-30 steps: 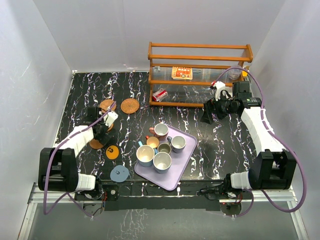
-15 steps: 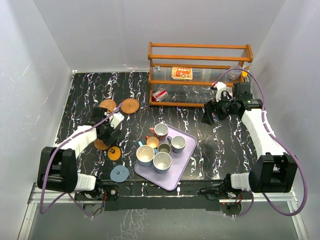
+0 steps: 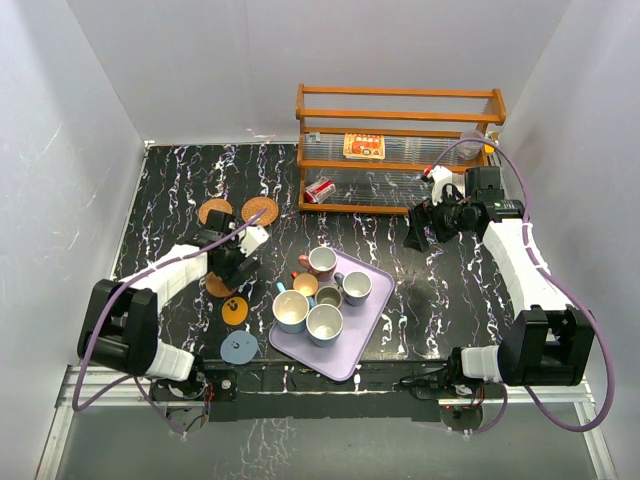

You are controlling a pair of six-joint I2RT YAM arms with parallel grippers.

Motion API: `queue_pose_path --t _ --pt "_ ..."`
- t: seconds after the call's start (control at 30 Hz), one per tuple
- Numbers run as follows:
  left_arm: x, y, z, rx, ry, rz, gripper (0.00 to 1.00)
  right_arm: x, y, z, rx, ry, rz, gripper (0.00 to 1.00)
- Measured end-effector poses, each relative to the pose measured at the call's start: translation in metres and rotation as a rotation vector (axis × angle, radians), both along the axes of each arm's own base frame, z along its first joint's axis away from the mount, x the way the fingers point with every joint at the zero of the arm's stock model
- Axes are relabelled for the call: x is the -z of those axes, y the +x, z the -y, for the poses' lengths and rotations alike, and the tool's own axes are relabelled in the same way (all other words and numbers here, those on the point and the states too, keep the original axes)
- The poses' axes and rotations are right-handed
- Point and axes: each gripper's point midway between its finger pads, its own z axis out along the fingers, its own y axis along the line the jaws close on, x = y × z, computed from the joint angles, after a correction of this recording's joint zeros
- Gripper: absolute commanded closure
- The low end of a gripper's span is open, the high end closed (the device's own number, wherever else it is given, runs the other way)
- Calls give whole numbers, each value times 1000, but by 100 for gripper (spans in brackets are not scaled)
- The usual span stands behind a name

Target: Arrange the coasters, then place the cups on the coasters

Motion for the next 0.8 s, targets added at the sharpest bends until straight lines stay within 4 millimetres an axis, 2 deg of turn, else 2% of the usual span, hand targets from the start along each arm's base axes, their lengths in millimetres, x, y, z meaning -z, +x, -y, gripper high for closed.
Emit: queue_pose_path --t 0.37,0.57,0.8 --pt "3 36 44 76 -117 -30 1 2 1 6 21 -15 -2 2" --pt "4 64 67 75 -199 -15 1 3 2 8 28 -19 -5 2" --pt "5 88 85 62 -263 4 1 9 3 8 31 -19 -27 2"
